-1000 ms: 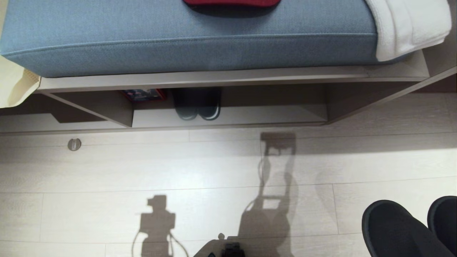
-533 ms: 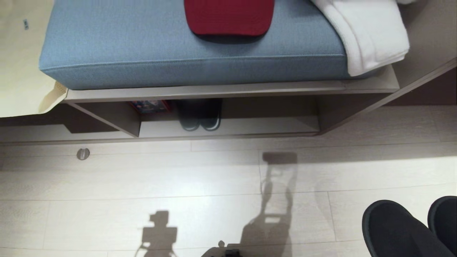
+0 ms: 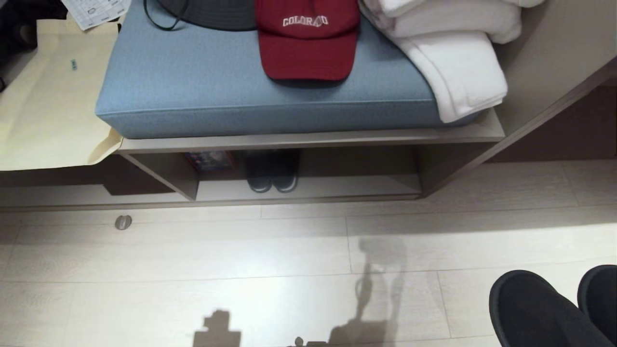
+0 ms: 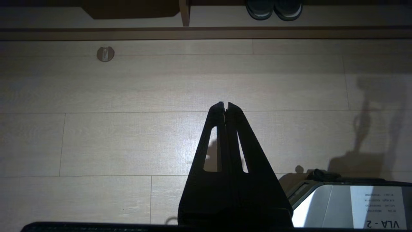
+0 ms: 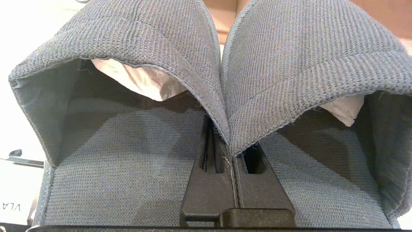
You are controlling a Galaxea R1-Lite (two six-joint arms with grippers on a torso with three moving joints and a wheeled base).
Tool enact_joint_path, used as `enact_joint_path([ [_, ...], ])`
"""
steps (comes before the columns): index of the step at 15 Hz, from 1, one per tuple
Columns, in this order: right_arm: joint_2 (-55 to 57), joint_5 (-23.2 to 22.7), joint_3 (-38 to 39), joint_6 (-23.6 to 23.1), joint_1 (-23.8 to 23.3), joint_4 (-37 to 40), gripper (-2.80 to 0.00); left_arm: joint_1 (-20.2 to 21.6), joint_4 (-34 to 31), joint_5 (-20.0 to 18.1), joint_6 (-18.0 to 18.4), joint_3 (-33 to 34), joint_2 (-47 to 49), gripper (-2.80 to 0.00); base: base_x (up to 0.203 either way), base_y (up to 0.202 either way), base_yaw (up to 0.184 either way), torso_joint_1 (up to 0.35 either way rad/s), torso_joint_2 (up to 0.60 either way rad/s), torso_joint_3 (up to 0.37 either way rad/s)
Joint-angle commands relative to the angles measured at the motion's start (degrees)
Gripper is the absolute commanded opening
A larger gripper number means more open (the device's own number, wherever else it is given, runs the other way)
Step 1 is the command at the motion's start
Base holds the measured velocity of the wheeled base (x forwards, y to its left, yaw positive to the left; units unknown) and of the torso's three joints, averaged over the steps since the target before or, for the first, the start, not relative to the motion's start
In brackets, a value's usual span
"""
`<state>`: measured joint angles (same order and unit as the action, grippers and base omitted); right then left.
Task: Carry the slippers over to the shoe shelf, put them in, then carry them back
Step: Place the slippers on the floor
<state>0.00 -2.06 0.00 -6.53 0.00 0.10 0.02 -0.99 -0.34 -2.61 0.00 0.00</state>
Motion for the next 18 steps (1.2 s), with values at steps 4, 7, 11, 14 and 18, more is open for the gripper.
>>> enact_joint_path([
  [4,0.2,0.0,0.0,0.0,0.0,0.0,-2.8,0.1,0.0,0.0,0.0,0.0,0.0,-2.8,0.0,0.0,0.0,0.005,0.0,0.195],
  [7,0.2,0.0,0.0,0.0,0.0,0.0,-2.8,0.0,0.0,0.0,0.0,0.0,0.0,-2.8,0.0,0.0,0.0,0.001,0.0,0.205],
  [11,0.2,0.0,0.0,-0.1,0.0,0.0,-2.8,0.0,0.0,0.1,0.0,0.0,0.0,-2.8,0.0,0.0,0.0,0.0,0.0,0.204],
  [14,0.2,0.0,0.0,-0.1,0.0,-0.1,-2.8,0.0,0.0,0.0,0.0,0.0,-0.1,-2.8,0.0,0.0,0.0,0.006,0.0,0.206],
  [18,0.2,0.0,0.0,-0.1,0.0,0.0,-2.8,0.1,0.0,0.0,0.0,0.0,0.0,-2.8,0.0,0.0,0.0,0.004,0.0,0.201],
])
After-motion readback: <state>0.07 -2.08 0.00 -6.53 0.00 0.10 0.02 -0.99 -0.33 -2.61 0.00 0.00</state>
